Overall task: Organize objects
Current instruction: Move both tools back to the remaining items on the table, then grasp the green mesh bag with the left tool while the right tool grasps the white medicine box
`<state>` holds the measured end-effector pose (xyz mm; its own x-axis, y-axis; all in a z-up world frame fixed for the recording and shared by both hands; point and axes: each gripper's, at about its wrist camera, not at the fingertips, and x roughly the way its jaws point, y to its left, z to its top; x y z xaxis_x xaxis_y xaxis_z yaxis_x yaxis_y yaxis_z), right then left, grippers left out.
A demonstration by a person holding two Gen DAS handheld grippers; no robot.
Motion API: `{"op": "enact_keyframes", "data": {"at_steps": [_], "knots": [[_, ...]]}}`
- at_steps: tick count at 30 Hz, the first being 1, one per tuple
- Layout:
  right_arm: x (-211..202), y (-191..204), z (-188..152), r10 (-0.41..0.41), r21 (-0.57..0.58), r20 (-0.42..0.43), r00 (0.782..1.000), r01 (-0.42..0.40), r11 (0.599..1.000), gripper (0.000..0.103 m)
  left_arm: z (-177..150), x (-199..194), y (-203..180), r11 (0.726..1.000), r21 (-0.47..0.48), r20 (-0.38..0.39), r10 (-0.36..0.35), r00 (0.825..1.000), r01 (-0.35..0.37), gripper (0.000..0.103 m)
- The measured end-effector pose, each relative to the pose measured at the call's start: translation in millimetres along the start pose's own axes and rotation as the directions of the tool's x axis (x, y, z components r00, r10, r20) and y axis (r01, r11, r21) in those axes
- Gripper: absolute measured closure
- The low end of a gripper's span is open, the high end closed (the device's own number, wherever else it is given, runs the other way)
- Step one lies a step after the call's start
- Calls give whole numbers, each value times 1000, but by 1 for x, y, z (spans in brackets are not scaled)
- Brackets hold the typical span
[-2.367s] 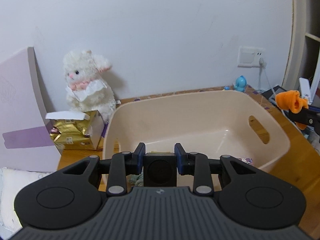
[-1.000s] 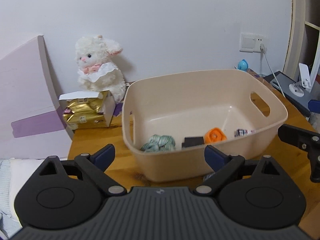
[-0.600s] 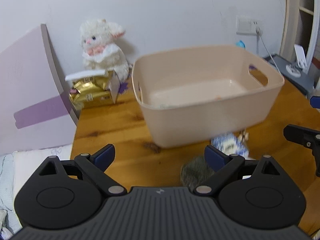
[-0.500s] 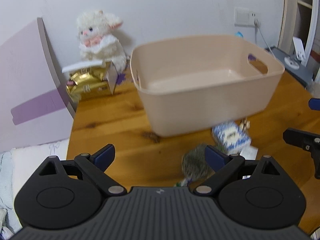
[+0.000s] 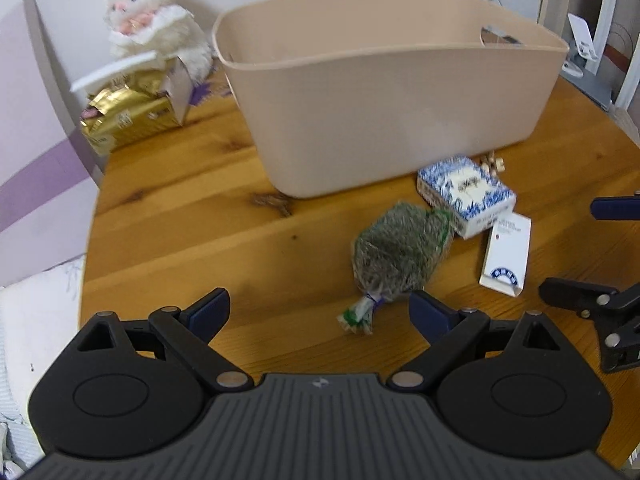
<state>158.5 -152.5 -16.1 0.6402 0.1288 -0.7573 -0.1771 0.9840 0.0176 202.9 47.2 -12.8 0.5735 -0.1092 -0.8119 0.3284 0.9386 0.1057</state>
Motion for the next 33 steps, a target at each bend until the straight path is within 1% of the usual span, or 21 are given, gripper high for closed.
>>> {"op": "enact_keyframes", "data": {"at_steps": [6, 11, 13, 15, 16, 19, 21, 22, 23, 24, 25, 26, 27, 28, 29, 33], "knots": [[18, 6, 2, 21, -21, -30, 999, -22, 1000, 0, 1, 13, -1, 999, 9, -11, -33, 999, 33, 6], [26, 9, 8, 11, -40, -9, 1000, -12, 999, 0, 4, 21, -2, 998, 14, 4, -68, 998, 68, 6], [28, 9, 9, 13, -43, -1, 1000, -13, 999, 0, 6, 25, -3, 997, 10, 17, -75, 997, 75, 3], [29, 9, 9, 13, -46, 5, 1000, -12, 999, 1, 8, 27, -5, 997, 10, 29, -78, 997, 78, 3], [29, 9, 9, 14, -48, 9, 1000, -13, 999, 2, 10, 28, -6, 997, 12, 33, -82, 996, 82, 3], [26, 8, 9, 20, -57, 20, 1000, -19, 998, 10, 13, 30, -11, 995, 25, 46, -98, 994, 97, 3], [24, 8, 9, 23, -61, 23, 999, -22, 998, 17, 14, 32, -15, 995, 33, 54, -98, 994, 97, 3], [24, 10, 10, 24, -61, 26, 999, -22, 998, 19, 15, 34, -17, 995, 35, 56, -96, 994, 94, 3], [23, 9, 10, 24, -61, 29, 999, -22, 998, 23, 16, 35, -19, 995, 36, 60, -94, 994, 92, 3], [23, 9, 11, 24, -60, 32, 999, -22, 998, 30, 16, 35, -20, 995, 36, 71, -94, 993, 92, 5], [22, 9, 11, 28, -59, 35, 999, -26, 998, 35, 16, 34, -22, 996, 34, 86, -90, 992, 87, 15], [22, 9, 12, 31, -59, 35, 999, -29, 998, 41, 16, 33, -23, 995, 29, 97, -96, 991, 94, 22], [21, 9, 12, 31, -59, 36, 999, -29, 998, 46, 17, 32, -23, 994, 21, 99, -107, 989, 105, 33], [21, 10, 12, 30, -61, 34, 999, -28, 998, 46, 18, 31, -23, 993, 11, 95, -117, 989, 116, 41], [20, 8, 11, 29, -60, 33, 999, -27, 998, 46, 18, 30, -23, 993, 3, 90, -121, 989, 122, 44], [16, 5, 6, 16, -45, 35, 999, -14, 999, 47, 15, 25, -27, 995, 10, 83, -101, 991, 101, 50]]}}
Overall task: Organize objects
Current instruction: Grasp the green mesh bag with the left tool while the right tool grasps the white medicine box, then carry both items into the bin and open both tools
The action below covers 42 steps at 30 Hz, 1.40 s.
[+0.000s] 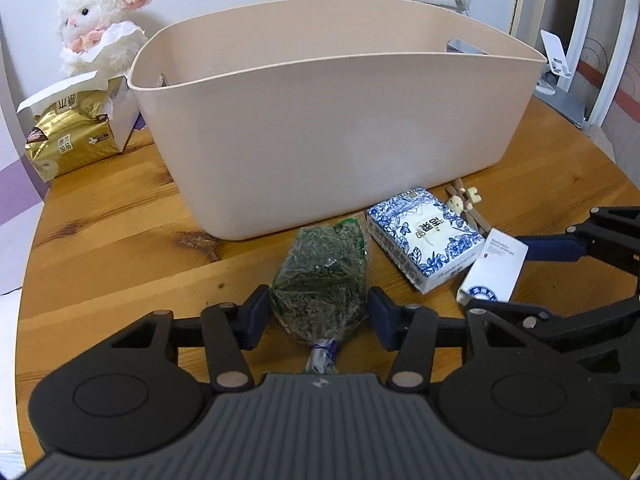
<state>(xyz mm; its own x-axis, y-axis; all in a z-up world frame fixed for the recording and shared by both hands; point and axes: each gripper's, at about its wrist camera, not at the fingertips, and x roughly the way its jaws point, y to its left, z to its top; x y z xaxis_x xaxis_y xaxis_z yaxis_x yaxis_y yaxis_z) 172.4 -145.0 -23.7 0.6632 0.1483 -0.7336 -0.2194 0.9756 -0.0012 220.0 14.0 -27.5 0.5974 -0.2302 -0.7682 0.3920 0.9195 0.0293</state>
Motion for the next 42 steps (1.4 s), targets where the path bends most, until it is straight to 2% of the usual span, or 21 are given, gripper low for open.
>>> {"op": "enact_keyframes", "data": {"at_steps": [9, 20, 31, 37, 42], "knots": [[-29, -10, -15, -31, 26, 25, 999, 30, 999, 47, -10, -26, -10, 1000, -8, 18, 18, 1000, -18, 54], [-98, -29, -17, -62, 50, 166, 984, 54, 997, 47, -9, -82, -31, 999, 11, 109, 37, 993, -38, 54], [-136, -43, 22, -96, 61, 317, 944, 81, 995, 47, 21, -112, -33, 997, 5, 205, 72, 976, -75, 54], [-132, -59, 50, -117, 83, 361, 925, 93, 992, 47, 51, -114, -26, 995, -3, 244, 95, 965, -97, 54], [-117, -72, 74, -138, 106, 377, 916, 106, 989, 47, 76, -100, -17, 992, -40, 247, 123, 961, -116, 54]]}}
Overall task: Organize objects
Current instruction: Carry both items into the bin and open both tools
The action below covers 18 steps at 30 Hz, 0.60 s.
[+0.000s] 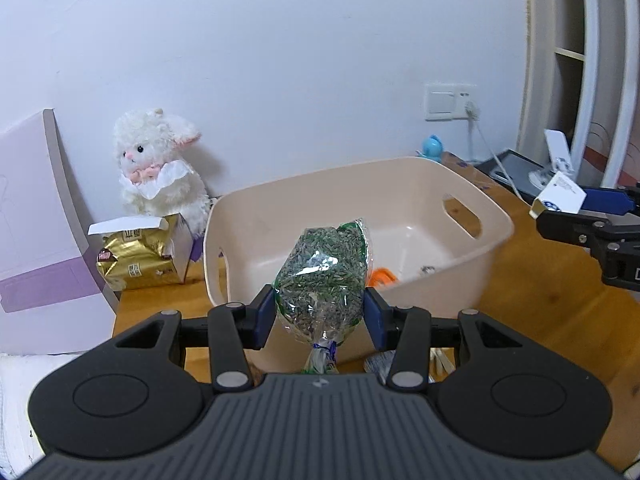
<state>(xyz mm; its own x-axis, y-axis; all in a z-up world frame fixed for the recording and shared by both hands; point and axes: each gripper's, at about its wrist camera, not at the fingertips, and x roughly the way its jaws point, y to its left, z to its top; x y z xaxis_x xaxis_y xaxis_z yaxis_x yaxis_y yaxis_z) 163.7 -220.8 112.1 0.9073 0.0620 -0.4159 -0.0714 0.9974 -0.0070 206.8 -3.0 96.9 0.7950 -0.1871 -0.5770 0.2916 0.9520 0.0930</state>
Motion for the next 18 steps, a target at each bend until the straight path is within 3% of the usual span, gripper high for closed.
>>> {"op": "enact_keyframes", "data": {"at_steps": [8, 18], "knots": [[50, -10, 11, -24, 18, -36, 999, 24, 1000, 47, 20, 54, 12, 995, -70, -51, 66, 997, -69, 55], [104, 4, 3, -50, -46, -136, 989, 44, 998, 47, 28, 113, 10, 988, -55, -132, 137, 982, -145, 56]]}}
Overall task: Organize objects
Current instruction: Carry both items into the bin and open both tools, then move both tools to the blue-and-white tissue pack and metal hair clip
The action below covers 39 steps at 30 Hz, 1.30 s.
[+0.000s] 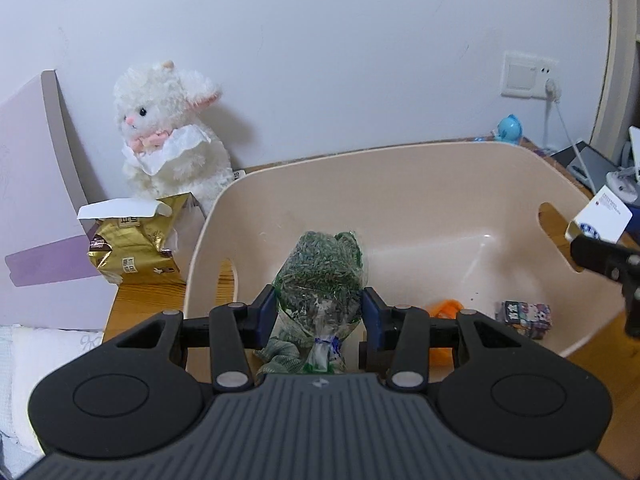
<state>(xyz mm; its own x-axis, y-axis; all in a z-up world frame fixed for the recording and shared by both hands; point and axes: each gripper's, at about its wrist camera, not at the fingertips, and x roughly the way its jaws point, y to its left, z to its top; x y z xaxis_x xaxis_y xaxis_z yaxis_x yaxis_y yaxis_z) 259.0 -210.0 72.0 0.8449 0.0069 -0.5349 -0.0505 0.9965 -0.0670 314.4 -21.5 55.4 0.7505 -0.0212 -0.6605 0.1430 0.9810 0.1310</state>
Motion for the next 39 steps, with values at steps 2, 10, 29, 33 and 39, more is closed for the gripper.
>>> {"op": "enact_keyframes", "data": {"at_steps": [2, 10, 29, 33, 39], "knots": [[9, 1, -3, -3, -8, -22, 1000, 2, 1000, 47, 0, 7, -4, 1000, 9, -18, 6, 1000, -6, 56], [21, 0, -10, -13, -6, -42, 999, 13, 1000, 38, -4, 17, -12, 1000, 2, -56, 6, 998, -6, 30], [-72, -1, -1, 0, 15, 92, 996, -1, 1000, 23, -6, -68, -7, 999, -2, 68, 39, 997, -39, 8], [-93, 0, -6, 7, 17, 103, 995, -8, 1000, 21, -15, -86, -1, 999, -19, 70, 41, 997, -40, 8], [-119, 1, -16, 13, 1, 103, 995, -14, 1000, 16, -32, -113, 4, 999, -31, 80, 46, 996, -44, 8]]}}
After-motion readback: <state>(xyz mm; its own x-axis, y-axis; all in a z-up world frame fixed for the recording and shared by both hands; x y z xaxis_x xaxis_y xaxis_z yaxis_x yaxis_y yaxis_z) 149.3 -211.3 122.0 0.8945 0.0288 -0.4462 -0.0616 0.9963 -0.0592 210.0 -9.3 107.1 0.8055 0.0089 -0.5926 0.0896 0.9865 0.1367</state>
